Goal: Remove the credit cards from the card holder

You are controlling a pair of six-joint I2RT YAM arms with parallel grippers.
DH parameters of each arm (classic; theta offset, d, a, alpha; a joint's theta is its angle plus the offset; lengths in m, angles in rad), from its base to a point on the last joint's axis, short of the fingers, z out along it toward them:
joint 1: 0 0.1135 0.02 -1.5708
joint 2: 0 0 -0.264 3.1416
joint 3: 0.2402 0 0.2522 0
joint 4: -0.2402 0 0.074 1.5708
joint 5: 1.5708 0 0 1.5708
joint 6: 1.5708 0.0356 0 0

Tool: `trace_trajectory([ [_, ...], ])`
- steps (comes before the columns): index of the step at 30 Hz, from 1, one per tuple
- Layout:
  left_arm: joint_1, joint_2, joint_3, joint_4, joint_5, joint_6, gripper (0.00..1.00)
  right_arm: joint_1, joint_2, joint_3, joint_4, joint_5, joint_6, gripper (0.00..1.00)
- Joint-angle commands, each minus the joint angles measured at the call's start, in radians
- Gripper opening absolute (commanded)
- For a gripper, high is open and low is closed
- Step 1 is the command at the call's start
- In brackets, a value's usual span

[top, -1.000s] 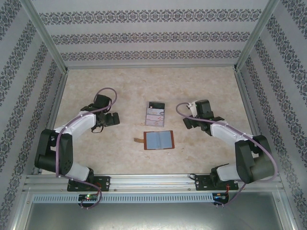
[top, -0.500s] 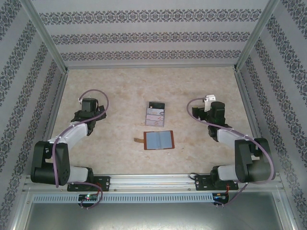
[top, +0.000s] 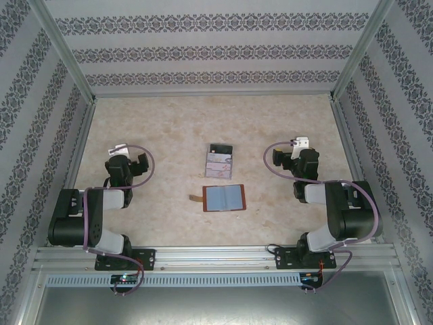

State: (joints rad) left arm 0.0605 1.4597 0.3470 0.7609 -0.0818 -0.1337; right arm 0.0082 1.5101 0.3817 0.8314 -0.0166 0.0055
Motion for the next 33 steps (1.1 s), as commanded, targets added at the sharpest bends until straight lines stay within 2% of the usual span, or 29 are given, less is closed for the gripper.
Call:
trace_trajectory([
  [1,0.009,0.013,0.023,0.1,0.078,0.042,1.0,-0.01,-0.002,0.006,0.051,-0.016,0.022,0.98],
  [5,0.007,0.063,-0.006,0.2,0.151,0.071,1.0,-0.008,-0.002,0.006,0.051,-0.003,0.025,0.98],
  [7,0.007,0.151,-0.039,0.37,0.16,0.073,1.0,-0.008,-0.003,0.006,0.049,-0.004,0.025,0.98],
  [9,0.004,0.097,-0.021,0.241,0.119,0.061,1.0,-0.008,-0.002,0.006,0.049,-0.002,0.025,0.98],
  [11,-0.012,0.131,-0.019,0.298,0.085,0.076,1.0,-0.008,-0.002,0.006,0.049,-0.002,0.025,0.98],
  [13,-0.025,0.115,-0.017,0.261,0.06,0.079,1.0,-0.008,-0.003,0.007,0.049,-0.002,0.026,0.98],
  [15,-0.025,0.128,-0.035,0.32,0.089,0.089,1.0,-0.008,-0.002,0.007,0.049,-0.002,0.025,0.98],
  [18,-0.025,0.125,-0.033,0.314,0.133,0.104,1.0,-0.004,-0.004,0.007,0.048,0.008,0.019,0.98],
  [23,-0.026,0.125,0.053,0.148,0.189,0.132,1.0,0.006,-0.003,0.006,0.048,0.028,0.013,0.98],
  [33,-0.043,0.124,0.051,0.146,0.161,0.143,1.0,0.013,-0.005,0.007,0.048,0.038,0.01,0.98],
])
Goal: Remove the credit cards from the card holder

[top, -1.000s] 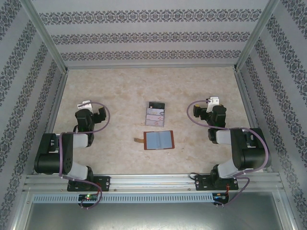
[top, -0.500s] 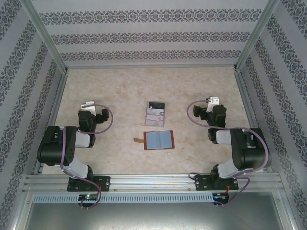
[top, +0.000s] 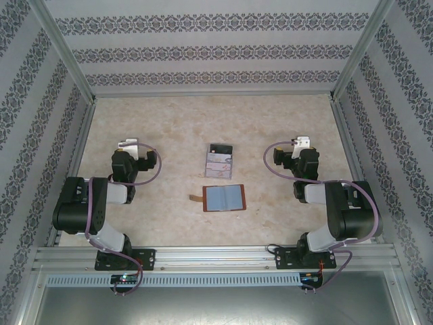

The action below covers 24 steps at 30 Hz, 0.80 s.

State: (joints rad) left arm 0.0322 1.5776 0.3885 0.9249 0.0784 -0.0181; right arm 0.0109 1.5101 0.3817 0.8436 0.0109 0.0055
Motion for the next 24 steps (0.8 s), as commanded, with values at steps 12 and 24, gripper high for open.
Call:
trace_trajectory([
  [12,-0.029,0.029,-0.006,0.061,-0.029,0.04,1.0,0.011,-0.003,0.008,0.035,0.013,0.009,0.98],
  [24,-0.035,0.007,0.001,0.003,-0.044,0.041,1.0,0.003,0.001,0.016,0.023,-0.003,0.014,0.98],
])
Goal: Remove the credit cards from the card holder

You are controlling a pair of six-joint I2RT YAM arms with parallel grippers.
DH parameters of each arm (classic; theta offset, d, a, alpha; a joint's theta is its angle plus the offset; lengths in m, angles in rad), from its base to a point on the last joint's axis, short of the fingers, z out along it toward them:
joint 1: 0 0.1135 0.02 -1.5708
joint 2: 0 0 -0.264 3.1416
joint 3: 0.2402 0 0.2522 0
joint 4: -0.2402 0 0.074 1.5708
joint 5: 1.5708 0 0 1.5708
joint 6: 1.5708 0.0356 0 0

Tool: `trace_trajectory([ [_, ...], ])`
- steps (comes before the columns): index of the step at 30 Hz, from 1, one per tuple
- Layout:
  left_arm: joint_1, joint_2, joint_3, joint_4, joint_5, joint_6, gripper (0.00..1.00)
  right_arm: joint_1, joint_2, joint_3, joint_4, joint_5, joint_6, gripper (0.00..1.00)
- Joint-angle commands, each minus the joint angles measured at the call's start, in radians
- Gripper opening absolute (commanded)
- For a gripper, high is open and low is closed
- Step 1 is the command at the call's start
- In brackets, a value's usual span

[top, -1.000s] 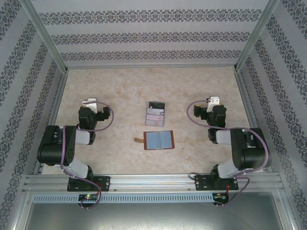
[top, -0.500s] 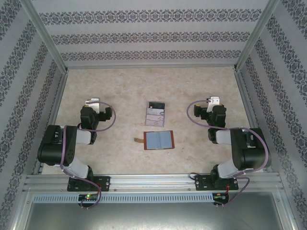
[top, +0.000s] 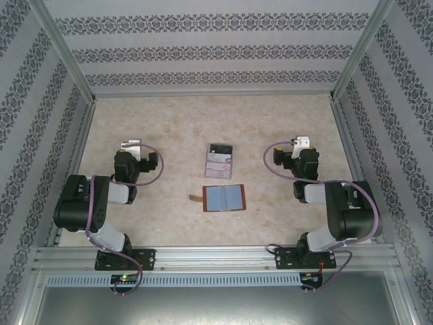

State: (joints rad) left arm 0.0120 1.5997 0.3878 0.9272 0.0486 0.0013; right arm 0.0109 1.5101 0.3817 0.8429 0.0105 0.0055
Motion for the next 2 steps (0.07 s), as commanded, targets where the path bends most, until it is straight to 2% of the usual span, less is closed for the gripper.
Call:
trace_trajectory([
  [1,-0.015,-0.013,0.002,0.005,-0.013,0.021,1.0,0.003,0.0,0.014,0.025,-0.004,0.013,0.98],
  [2,-0.015,-0.015,0.003,-0.001,-0.013,0.019,1.0,0.003,-0.001,0.013,0.028,-0.003,0.012,0.98],
])
